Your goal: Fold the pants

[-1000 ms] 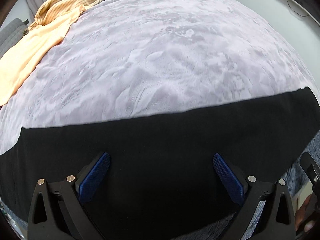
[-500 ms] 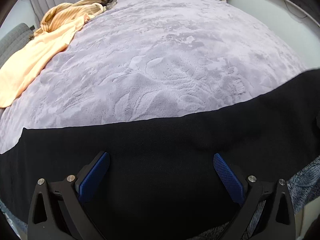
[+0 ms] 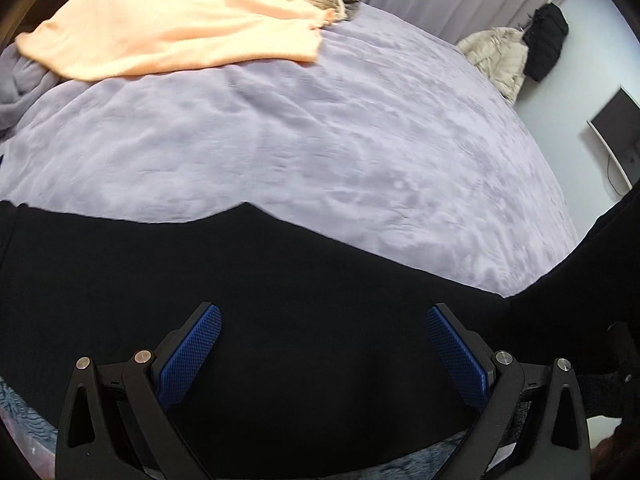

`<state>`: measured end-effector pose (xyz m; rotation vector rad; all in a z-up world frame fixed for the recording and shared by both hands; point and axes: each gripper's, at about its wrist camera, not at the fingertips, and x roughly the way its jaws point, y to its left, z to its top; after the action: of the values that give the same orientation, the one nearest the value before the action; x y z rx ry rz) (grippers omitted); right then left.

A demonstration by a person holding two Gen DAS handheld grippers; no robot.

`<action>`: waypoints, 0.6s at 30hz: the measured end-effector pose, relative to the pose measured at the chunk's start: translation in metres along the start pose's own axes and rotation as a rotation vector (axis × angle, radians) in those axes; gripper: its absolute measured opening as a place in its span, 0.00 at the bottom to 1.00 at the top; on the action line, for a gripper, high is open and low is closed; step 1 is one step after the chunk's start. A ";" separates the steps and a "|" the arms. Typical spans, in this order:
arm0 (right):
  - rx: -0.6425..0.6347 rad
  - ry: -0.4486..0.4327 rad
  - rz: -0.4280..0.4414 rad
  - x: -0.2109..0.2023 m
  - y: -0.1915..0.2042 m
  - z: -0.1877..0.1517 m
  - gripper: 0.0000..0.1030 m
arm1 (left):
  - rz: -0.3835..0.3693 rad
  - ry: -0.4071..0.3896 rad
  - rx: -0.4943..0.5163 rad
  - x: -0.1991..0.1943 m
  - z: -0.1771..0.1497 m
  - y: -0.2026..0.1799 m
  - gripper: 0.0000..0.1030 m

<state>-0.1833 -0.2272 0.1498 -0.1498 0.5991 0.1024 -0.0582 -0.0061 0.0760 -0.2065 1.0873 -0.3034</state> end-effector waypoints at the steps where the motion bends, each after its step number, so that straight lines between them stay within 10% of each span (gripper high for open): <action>1: -0.025 0.008 0.019 0.007 0.014 0.001 0.14 | 0.011 -0.014 -0.027 -0.007 -0.003 0.017 1.00; 8: -0.246 0.160 0.100 0.091 0.116 -0.026 0.14 | 0.065 -0.021 -0.195 -0.021 -0.011 0.105 1.00; 12: -0.416 0.142 -0.010 0.107 0.150 -0.038 0.15 | 0.086 -0.039 -0.161 -0.026 -0.015 0.103 1.00; 18: -0.457 0.154 0.050 0.068 0.143 -0.033 0.77 | 0.041 -0.079 -0.069 -0.045 -0.006 0.064 1.00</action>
<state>-0.1658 -0.0881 0.0687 -0.5895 0.7263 0.2780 -0.0740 0.0688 0.0906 -0.2557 1.0229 -0.2193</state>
